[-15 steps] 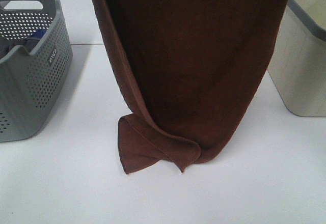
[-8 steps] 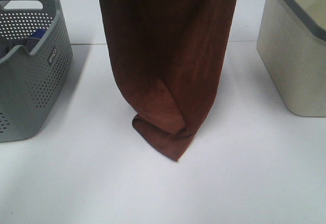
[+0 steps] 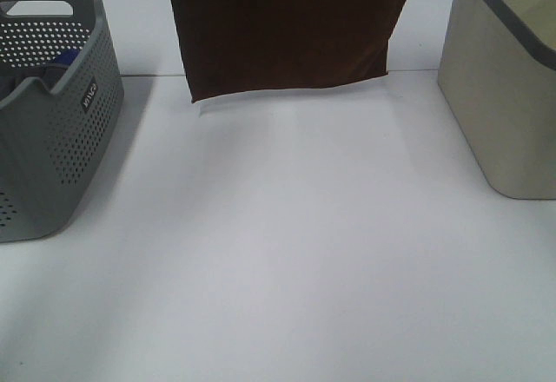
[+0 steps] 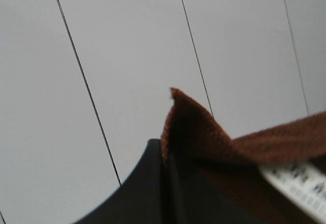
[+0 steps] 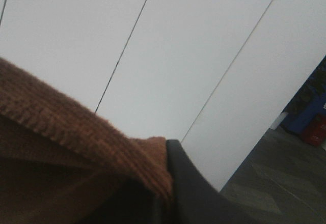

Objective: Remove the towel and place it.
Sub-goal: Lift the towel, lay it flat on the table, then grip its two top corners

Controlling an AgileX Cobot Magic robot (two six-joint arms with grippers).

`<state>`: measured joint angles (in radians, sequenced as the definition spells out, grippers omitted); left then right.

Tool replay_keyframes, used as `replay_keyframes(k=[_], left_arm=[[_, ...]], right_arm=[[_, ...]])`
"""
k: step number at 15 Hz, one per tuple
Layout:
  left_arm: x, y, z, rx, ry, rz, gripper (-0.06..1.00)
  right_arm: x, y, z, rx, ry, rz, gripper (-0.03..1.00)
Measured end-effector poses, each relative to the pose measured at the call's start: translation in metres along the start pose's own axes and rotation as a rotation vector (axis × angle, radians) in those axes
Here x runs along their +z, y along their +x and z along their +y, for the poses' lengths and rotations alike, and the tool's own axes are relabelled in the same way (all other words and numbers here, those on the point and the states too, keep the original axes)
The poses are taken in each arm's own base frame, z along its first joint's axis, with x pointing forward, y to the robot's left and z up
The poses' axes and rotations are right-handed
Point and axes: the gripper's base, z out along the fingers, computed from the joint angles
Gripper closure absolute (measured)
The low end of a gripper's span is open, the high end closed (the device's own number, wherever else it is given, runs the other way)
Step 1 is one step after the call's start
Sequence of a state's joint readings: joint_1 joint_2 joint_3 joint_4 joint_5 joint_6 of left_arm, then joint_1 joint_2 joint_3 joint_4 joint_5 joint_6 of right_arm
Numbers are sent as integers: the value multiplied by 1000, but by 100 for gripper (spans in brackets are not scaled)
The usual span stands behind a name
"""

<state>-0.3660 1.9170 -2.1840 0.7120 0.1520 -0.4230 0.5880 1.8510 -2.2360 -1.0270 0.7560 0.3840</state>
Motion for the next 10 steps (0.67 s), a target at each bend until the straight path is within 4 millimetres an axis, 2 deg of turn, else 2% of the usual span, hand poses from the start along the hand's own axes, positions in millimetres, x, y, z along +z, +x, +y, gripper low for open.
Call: replay_keyframes(k=[2, 3, 4, 7, 10], left_arm=[[9, 21, -5, 3, -7, 71, 94], [13, 38, -11, -20, -15, 154, 94], [15, 52, -16, -66, -27, 254, 94], [2, 82, -28, -102, -45, 610, 94], [-19, 102, -36, -102, 18, 931, 94]], right_arm=[[15, 20, -6, 40, -10, 75, 97], [24, 39, -5, 104, -47, 172, 97], [26, 47, -3, 120, -64, 215, 97], [24, 77, 18, 125, -190, 454, 97], [13, 100, 31, 119, -294, 696, 97]])
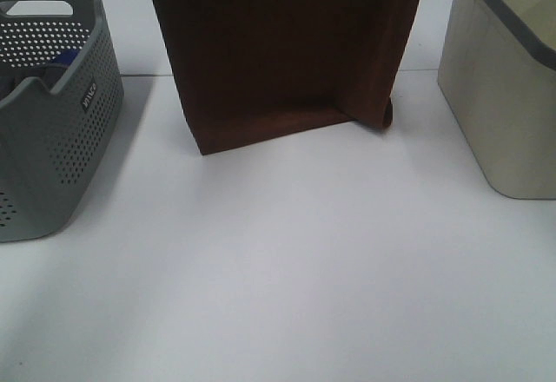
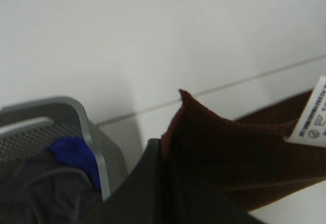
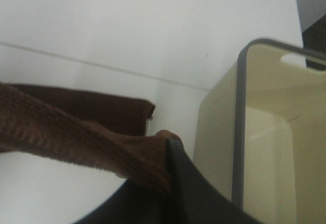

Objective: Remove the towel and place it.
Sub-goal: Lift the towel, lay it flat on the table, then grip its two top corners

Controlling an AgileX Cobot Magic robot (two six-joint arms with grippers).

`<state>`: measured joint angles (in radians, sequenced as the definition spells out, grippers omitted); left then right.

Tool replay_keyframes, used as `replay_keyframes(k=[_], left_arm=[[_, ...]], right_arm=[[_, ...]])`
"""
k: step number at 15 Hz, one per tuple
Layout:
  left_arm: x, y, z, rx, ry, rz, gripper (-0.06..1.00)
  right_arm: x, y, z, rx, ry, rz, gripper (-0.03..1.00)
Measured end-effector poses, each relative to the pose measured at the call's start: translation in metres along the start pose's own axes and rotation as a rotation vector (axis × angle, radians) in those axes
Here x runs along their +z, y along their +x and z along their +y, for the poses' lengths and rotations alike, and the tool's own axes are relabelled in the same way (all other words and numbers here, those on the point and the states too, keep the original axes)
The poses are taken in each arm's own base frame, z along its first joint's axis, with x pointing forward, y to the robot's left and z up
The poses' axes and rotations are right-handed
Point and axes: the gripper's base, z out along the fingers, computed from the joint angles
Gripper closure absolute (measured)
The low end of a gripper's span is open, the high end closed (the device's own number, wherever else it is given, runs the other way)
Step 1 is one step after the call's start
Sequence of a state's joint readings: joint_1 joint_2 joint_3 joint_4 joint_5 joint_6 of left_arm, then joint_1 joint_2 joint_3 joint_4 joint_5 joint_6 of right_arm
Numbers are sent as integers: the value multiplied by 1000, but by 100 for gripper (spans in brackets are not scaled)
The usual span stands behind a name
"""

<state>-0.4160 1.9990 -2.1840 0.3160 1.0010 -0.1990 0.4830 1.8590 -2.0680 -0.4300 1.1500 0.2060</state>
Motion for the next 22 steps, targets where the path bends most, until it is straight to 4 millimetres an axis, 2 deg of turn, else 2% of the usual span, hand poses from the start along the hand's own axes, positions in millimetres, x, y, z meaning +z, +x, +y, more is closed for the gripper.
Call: replay_keyframes(k=[3, 6, 9, 10, 12, 13, 14, 15, 18, 22], left_arm=[[-2, 18, -3, -18, 30, 194, 94], [-5, 24, -3, -17, 35, 231, 94], [-22, 46, -11, 4, 73, 302, 94], [-33, 58, -16, 22, 86, 332, 94], [-57, 83, -30, 48, 116, 381, 94], [-75, 99, -37, 56, 136, 401, 94], [-80, 106, -40, 59, 143, 411, 94], [-93, 125, -48, 60, 162, 443, 94], [-118, 159, -59, 43, 194, 486, 94], [-140, 216, -78, 23, 257, 620, 94]], right_arm=[[5, 11, 6, -26, -54, 93, 97], [9, 27, 15, -41, -140, 164, 97], [3, 54, 14, -57, -162, 240, 97], [-5, 72, 13, -59, -179, 281, 97], [-15, 93, 11, -56, -205, 325, 97], [-29, 113, 8, -44, -233, 349, 97], [-34, 120, 7, -39, -245, 359, 97], [-47, 143, 6, -22, -281, 388, 97], [-64, 191, 5, 5, -342, 458, 97], [-75, 246, 9, 45, -412, 551, 97]])
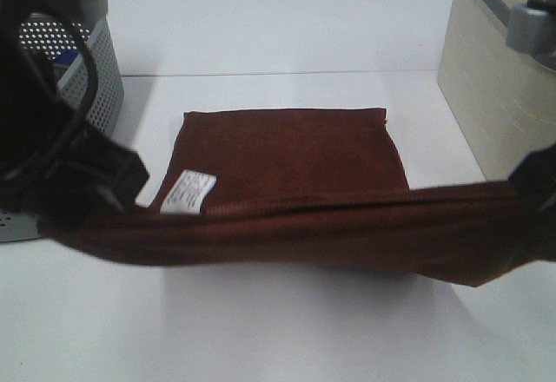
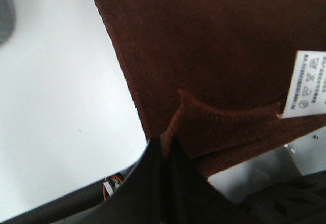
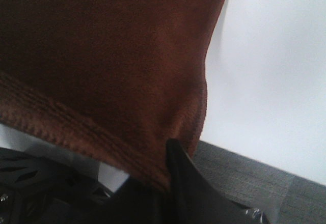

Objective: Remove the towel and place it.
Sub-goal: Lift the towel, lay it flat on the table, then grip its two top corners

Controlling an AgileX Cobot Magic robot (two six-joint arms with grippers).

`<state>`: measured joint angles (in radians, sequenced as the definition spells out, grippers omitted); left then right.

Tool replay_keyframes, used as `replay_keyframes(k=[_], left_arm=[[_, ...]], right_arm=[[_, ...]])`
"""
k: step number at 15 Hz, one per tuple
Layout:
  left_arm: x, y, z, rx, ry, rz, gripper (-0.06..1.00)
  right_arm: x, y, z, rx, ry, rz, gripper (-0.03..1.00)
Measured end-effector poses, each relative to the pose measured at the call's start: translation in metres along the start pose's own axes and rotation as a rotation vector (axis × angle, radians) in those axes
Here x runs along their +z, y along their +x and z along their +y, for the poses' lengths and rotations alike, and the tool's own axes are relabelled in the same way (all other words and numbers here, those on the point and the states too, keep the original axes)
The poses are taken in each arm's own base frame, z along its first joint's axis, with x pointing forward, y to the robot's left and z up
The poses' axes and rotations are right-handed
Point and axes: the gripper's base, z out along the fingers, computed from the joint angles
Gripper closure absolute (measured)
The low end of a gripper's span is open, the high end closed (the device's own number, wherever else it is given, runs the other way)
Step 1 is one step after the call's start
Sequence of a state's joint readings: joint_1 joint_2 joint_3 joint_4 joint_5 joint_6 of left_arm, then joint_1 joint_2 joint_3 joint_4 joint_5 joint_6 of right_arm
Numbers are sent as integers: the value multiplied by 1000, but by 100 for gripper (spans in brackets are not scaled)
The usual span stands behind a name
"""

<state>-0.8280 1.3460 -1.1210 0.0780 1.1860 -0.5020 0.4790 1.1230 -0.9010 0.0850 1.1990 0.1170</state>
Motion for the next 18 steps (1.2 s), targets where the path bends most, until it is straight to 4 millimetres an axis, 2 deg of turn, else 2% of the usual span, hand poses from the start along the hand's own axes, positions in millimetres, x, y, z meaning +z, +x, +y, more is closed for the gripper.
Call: replay_keyframes(k=[3, 7, 9, 13, 15, 16, 17, 18], left_arm=[[20, 35, -18, -4, 21, 108, 94], [30, 67, -40, 31, 31, 190, 94], [30, 76, -46, 26, 59, 236, 94], [29, 77, -47, 21, 63, 248, 94], [29, 78, -46, 22, 57, 256, 87], [30, 78, -45, 22, 52, 262, 68], [30, 79, -45, 26, 49, 265, 51], [30, 79, -45, 30, 51, 264, 34]], right_arm=[[14, 29, 0, 27, -48, 54, 97], [23, 56, -1, 50, -92, 86, 97], [26, 69, -1, 59, -111, 101, 97], [29, 72, -1, 64, -118, 111, 96], [29, 72, -1, 64, -118, 111, 83], [29, 72, 0, 56, -122, 111, 71], [29, 73, 0, 46, -131, 113, 45], [29, 73, 1, 37, -137, 115, 29]])
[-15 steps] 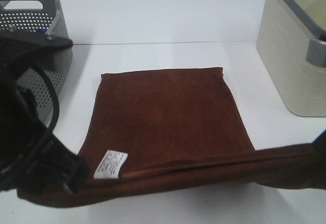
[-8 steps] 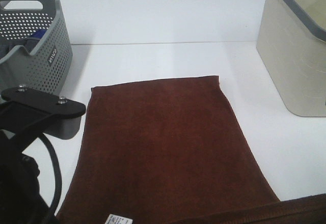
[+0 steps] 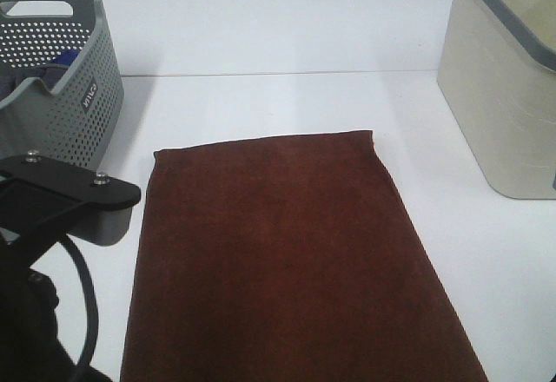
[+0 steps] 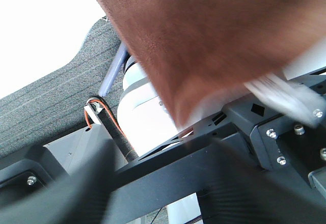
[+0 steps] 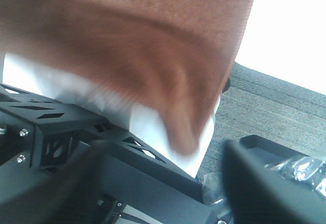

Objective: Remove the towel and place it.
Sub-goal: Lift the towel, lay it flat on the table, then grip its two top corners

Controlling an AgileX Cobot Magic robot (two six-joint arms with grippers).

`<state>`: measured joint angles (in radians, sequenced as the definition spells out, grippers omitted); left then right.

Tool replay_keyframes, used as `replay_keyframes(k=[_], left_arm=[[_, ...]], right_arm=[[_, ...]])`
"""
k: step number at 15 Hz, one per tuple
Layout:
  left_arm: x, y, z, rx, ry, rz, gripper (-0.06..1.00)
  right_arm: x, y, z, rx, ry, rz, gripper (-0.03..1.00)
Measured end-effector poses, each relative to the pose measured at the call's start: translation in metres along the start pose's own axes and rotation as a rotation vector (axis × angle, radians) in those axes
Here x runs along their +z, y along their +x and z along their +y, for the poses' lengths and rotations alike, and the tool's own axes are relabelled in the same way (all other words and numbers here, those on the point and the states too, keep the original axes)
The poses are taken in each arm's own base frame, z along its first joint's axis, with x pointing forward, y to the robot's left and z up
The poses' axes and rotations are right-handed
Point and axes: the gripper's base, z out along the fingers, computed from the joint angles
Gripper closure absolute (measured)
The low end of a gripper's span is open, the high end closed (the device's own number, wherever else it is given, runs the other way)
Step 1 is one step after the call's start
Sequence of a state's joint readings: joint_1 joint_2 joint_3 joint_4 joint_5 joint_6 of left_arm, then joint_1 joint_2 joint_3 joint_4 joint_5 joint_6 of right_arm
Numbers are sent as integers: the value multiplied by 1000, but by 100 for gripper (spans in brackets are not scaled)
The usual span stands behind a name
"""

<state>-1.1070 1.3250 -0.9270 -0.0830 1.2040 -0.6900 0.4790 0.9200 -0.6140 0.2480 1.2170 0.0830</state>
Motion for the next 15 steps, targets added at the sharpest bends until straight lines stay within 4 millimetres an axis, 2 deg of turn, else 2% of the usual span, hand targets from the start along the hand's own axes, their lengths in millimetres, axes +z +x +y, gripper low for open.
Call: replay_keyframes(k=[1, 2, 3, 7, 10, 12, 15], left_arm=[[0, 0, 0, 0, 0, 0, 34], [0, 0, 0, 3, 1, -1, 25], [0, 0, 0, 6, -2, -3, 21], [-1, -7, 7, 22, -83, -72, 20], [-3, -21, 17, -12, -131, -192, 24], [-6, -42, 30, -89, -99, -295, 25], [-14, -73, 59, -208, -24, -444, 26]], right_arm=[[0, 0, 0, 0, 0, 0, 29], [0, 0, 0, -9, -4, 0, 22], [0, 0, 1, -8, -7, 1, 18], [0, 0, -1, -18, 7, 0, 16], [1, -5, -1, -17, 12, -39, 22], [7, -17, -3, -13, 32, -80, 29], [19, -46, -5, -13, 72, -92, 36]])
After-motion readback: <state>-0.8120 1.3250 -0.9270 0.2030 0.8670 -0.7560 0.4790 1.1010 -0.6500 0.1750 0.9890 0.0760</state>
